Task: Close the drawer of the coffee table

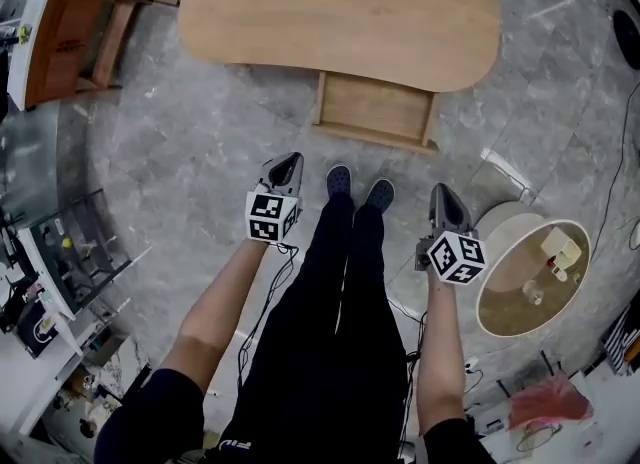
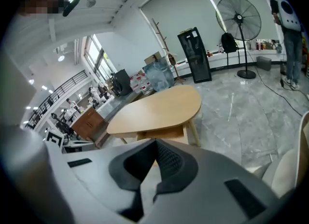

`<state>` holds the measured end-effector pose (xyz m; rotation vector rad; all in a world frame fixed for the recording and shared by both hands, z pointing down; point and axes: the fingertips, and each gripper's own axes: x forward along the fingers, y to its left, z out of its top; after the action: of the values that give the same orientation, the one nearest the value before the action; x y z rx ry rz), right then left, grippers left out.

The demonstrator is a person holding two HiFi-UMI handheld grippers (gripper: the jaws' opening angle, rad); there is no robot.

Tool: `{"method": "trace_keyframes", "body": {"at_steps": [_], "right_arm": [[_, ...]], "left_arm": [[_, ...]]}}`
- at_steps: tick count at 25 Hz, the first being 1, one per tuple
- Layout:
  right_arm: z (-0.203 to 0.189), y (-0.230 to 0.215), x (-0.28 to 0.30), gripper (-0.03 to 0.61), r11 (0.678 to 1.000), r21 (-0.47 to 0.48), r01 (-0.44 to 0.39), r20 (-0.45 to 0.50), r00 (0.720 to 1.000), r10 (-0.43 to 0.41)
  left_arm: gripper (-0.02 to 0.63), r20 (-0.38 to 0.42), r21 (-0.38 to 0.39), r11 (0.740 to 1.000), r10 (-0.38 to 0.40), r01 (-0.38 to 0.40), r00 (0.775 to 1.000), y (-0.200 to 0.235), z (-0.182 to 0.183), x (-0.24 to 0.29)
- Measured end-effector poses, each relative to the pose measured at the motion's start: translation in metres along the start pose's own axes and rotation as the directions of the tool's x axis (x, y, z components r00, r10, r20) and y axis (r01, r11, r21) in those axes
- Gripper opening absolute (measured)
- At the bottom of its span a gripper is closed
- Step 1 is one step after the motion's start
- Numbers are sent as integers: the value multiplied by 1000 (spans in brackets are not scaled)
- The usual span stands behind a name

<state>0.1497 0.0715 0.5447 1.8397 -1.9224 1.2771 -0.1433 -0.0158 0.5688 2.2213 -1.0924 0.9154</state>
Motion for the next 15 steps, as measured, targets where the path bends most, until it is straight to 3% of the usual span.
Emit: {"method": "trace_keyframes", "body": {"at_steps": [3, 5, 8, 12, 15], "right_arm": [[-26, -19, 16, 26, 986, -168, 13, -78, 997, -26], [-42, -27, 29, 26, 934, -357, -2, -142, 988, -53], [-64, -35, 51, 26, 813, -579, -60, -216, 973, -82], [-81, -49, 80, 26, 662, -735, -145, -285, 952, -108], [-98, -62, 97, 26, 511, -830, -222, -340, 929, -149]], "left_arm": [[25, -60, 192, 981, -12, 24, 998, -3, -23, 21], [25, -93, 348, 937, -9, 41, 996, -5, -37, 34], [25, -127, 529, 845, -13, 78, 992, -4, -57, 54], [25, -169, 628, 767, -36, 136, 985, 0, -77, 78], [25, -207, 702, 692, -28, 168, 978, 5, -94, 95]]}}
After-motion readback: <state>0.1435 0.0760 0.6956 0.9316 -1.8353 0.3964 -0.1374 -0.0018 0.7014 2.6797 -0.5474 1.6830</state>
